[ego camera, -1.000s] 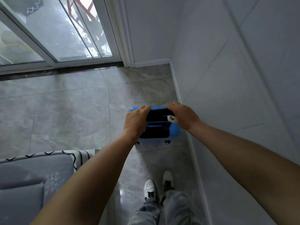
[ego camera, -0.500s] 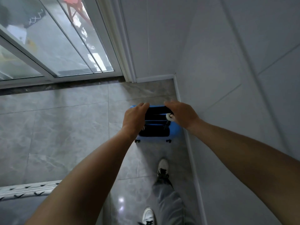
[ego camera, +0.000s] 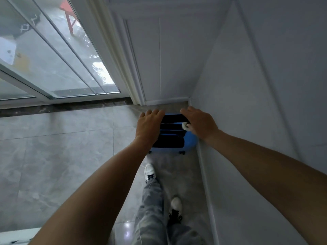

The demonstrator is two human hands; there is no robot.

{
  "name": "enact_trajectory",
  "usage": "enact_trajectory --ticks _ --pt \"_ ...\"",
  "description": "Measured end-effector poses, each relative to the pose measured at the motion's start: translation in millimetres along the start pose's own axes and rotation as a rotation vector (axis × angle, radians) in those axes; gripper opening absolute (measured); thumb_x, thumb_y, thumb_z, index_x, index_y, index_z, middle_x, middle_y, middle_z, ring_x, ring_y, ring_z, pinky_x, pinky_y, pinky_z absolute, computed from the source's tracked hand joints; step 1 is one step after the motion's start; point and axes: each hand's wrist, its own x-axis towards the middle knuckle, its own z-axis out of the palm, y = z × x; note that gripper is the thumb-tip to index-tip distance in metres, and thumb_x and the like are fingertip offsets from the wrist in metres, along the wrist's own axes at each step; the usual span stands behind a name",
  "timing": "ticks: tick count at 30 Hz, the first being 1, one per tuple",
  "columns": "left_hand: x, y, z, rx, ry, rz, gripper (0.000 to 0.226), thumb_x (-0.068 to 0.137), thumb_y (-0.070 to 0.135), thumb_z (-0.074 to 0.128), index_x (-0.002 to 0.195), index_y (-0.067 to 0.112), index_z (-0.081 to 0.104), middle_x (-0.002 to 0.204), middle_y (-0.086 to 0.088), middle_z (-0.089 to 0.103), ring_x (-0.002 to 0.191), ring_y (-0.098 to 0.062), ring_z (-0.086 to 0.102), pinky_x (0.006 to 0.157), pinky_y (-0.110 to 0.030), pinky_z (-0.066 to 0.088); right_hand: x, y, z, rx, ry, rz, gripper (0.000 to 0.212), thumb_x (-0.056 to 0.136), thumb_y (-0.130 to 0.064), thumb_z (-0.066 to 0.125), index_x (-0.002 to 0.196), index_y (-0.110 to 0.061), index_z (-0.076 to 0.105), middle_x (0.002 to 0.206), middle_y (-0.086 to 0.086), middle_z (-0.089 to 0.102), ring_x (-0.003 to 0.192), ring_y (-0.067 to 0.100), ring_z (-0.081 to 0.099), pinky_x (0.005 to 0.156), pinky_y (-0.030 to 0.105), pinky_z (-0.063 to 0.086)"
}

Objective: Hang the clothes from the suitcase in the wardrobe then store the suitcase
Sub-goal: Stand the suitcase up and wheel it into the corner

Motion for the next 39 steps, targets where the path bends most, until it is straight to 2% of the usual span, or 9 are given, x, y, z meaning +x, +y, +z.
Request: enact_trajectory --ticks 3,7,12,22,26,32,34,37,39 --pt "36 -7 -5 0.014 -0.029 -0.002 0.032 0.087 0.010 0.055 0.119 0.017 0.059 0.108 -0.007 0.066 0.101 -0.033 0.062 0.089 -0.043 0.046 30 12 -11 -0.039 -0.015 0.029 0.052 0.076 -0.009 0.073 0.127 -0.011 0.061 0.105 0.016 0.062 0.082 0.038 0.063 0.058 0.037 0.045" --pt "79 -17 -8 0.019 -0.039 0.027 0.039 0.084 0.008 0.067 0.121 0.018 0.058 0.110 -0.006 0.066 0.103 -0.032 0.062 0.087 -0.042 0.047 67 27 -23 -0.085 -0.023 0.041 0.052 0.072 -0.009 0.077 0.123 -0.008 0.064 0.100 0.017 0.064 0.079 0.041 0.063 0.062 0.045 0.054" --pt "129 -27 -12 0.026 -0.078 0.056 0.040 0.085 0.014 0.071 0.122 0.019 0.056 0.111 -0.005 0.066 0.101 -0.030 0.062 0.090 -0.040 0.044 106 50 -32 -0.147 -0.012 0.065 0.050 0.071 -0.013 0.079 0.119 -0.008 0.065 0.100 0.014 0.065 0.084 0.038 0.061 0.069 0.042 0.047" --pt "200 -32 -12 -0.003 -0.131 0.108 0.048 0.089 0.011 0.065 0.134 0.018 0.049 0.120 -0.006 0.063 0.111 -0.029 0.060 0.099 -0.038 0.042 162 94 -48 -0.191 -0.064 0.073 0.056 0.070 -0.014 0.080 0.123 -0.012 0.062 0.099 0.013 0.065 0.085 0.037 0.060 0.068 0.040 0.047" --pt "224 -25 -14 -0.010 -0.114 0.116 0.049 0.088 0.008 0.065 0.134 0.017 0.050 0.118 -0.005 0.064 0.109 -0.028 0.062 0.098 -0.037 0.041 182 118 -57 -0.128 -0.087 0.079 0.058 0.075 -0.008 0.078 0.130 -0.009 0.060 0.108 0.017 0.065 0.093 0.040 0.061 0.072 0.043 0.051" --pt "250 -25 -14 -0.012 -0.124 0.077 0.051 0.083 0.000 0.063 0.130 0.016 0.054 0.112 -0.007 0.066 0.104 -0.031 0.064 0.088 -0.040 0.047 213 138 -75 0.001 -0.238 0.092 0.057 0.090 -0.017 0.069 0.144 -0.011 0.051 0.126 0.018 0.064 0.112 0.040 0.061 0.088 0.044 0.052" --pt "261 -20 -19 -0.026 -0.154 0.061 0.050 0.082 -0.002 0.061 0.129 0.015 0.055 0.111 -0.008 0.065 0.103 -0.033 0.065 0.082 -0.041 0.049 219 146 -81 0.042 -0.278 0.094 0.046 0.088 -0.018 0.069 0.132 -0.011 0.059 0.117 0.017 0.069 0.105 0.038 0.065 0.083 0.041 0.052" --pt "269 -15 -23 -0.026 -0.183 0.063 0.051 0.083 -0.001 0.060 0.131 0.016 0.054 0.115 -0.008 0.065 0.101 -0.035 0.066 0.078 -0.044 0.052 226 154 -87 0.081 -0.348 0.068 0.015 0.082 -0.014 0.070 0.094 -0.012 0.062 0.094 0.013 0.070 0.089 0.035 0.067 0.068 0.034 0.045" --pt "274 -10 -25 -0.044 -0.183 0.062 0.053 0.083 0.000 0.062 0.132 0.017 0.054 0.116 -0.009 0.065 0.098 -0.036 0.067 0.075 -0.045 0.054 231 159 -95 0.065 -0.378 0.042 0.020 0.084 -0.012 0.070 0.104 -0.012 0.065 0.105 0.015 0.070 0.097 0.035 0.066 0.070 0.032 0.038"
